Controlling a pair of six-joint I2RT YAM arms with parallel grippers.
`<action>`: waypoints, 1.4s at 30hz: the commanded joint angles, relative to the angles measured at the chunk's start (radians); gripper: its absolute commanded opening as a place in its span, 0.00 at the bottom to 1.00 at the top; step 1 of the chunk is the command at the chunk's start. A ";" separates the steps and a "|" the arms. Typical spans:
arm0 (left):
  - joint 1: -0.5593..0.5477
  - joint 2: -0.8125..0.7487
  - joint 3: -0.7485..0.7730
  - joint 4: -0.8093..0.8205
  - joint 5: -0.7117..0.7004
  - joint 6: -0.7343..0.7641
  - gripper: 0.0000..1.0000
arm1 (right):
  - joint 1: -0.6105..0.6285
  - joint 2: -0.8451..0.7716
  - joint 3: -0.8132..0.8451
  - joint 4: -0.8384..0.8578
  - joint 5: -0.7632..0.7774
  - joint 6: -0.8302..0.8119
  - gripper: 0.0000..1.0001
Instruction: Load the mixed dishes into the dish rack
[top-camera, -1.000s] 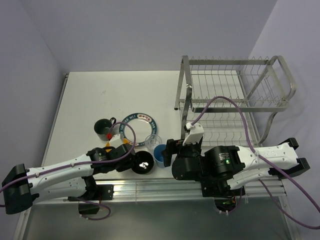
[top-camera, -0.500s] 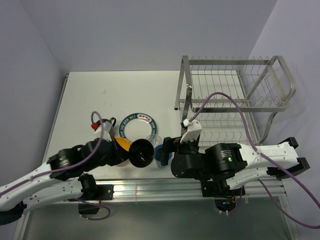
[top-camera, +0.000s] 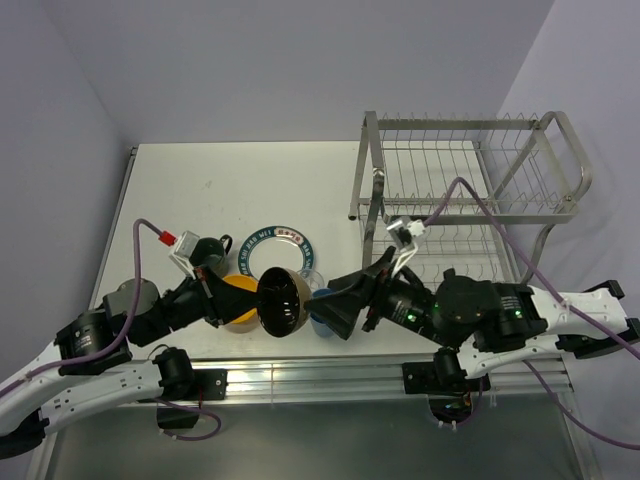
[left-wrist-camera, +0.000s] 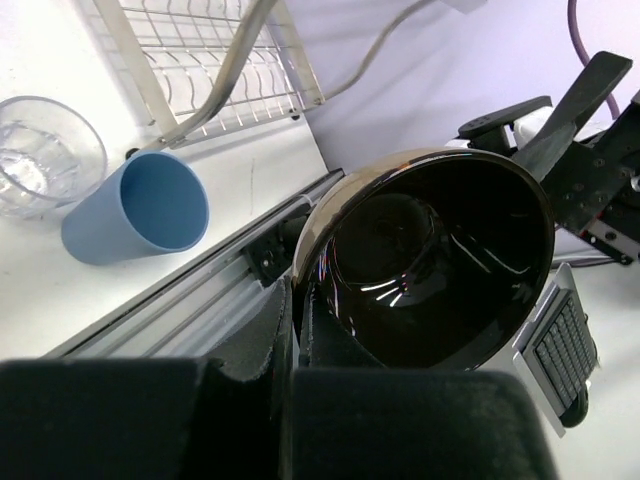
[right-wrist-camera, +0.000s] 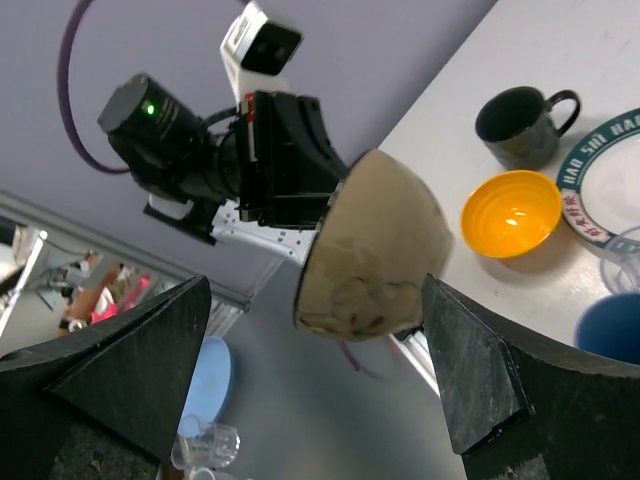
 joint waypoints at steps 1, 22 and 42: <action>-0.005 0.003 0.028 0.180 0.049 0.005 0.00 | 0.007 0.080 0.053 0.047 -0.078 -0.057 0.93; -0.005 -0.053 0.106 0.141 0.046 0.028 0.00 | 0.016 0.164 0.101 -0.037 -0.084 -0.001 0.98; -0.005 -0.028 0.093 0.200 0.077 0.031 0.00 | 0.025 0.117 0.040 0.110 -0.125 -0.017 0.97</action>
